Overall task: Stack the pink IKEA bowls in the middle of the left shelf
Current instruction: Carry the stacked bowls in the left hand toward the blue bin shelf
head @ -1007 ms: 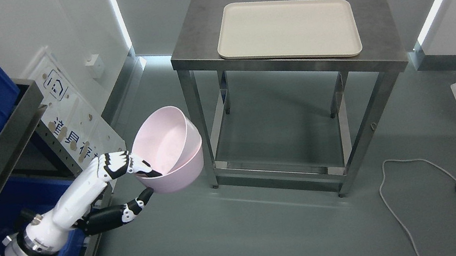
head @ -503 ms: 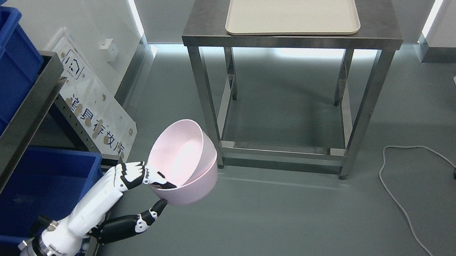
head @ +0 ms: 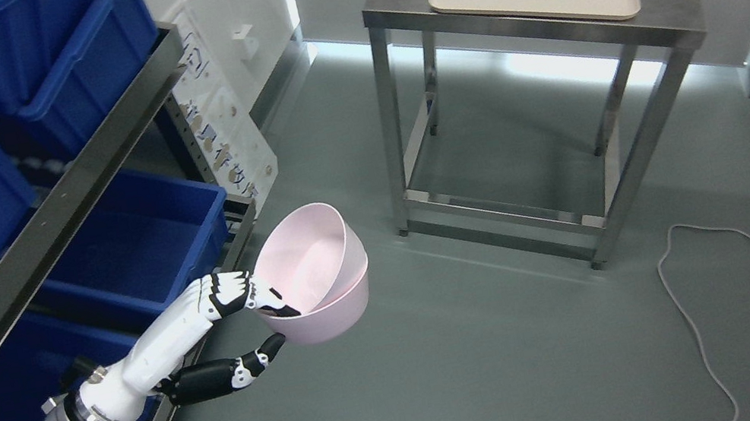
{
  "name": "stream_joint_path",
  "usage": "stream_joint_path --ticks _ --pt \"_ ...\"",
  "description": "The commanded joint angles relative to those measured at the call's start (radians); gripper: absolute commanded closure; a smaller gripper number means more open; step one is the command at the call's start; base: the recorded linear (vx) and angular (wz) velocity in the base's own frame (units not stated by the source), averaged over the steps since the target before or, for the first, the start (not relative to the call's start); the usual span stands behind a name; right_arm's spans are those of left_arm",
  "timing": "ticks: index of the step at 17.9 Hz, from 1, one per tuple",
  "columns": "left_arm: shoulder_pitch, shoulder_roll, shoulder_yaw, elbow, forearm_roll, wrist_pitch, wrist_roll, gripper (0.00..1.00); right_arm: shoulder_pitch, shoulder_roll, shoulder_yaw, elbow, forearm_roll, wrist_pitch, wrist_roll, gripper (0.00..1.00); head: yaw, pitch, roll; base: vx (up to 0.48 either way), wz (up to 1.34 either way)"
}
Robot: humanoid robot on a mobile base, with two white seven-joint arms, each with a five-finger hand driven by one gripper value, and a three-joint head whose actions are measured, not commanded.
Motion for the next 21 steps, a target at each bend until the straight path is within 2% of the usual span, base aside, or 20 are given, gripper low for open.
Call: stream_joint_path --ticks 1,4,12,21 --pt "-0.012 -0.018 -0.007 0.000 0.001 0.000 0.007 0.96 0.029 -0.017 -0.011 -0.034 0.000 0.001 0.000 0.00 0.0000 0.000 0.000 -0.232 0.45" --pt "-0.032 -0.017 -0.002 0.000 0.001 0.000 0.009 0.96 0.029 -0.017 -0.011 -0.034 0.000 0.001 0.000 0.00 0.0000 0.000 0.000 -0.191 0.51" --pt "-0.221 -0.028 -0.001 -0.002 -0.002 0.000 0.009 0.96 0.029 -0.017 -0.011 -0.034 0.000 0.001 0.000 0.00 0.0000 0.000 0.000 -0.139 0.78" --pt "-0.230 -0.026 -0.001 0.003 -0.008 0.000 0.010 0.96 0.029 -0.017 -0.011 -0.034 0.000 0.001 0.000 0.00 0.0000 -0.001 0.000 -0.067 1.01"
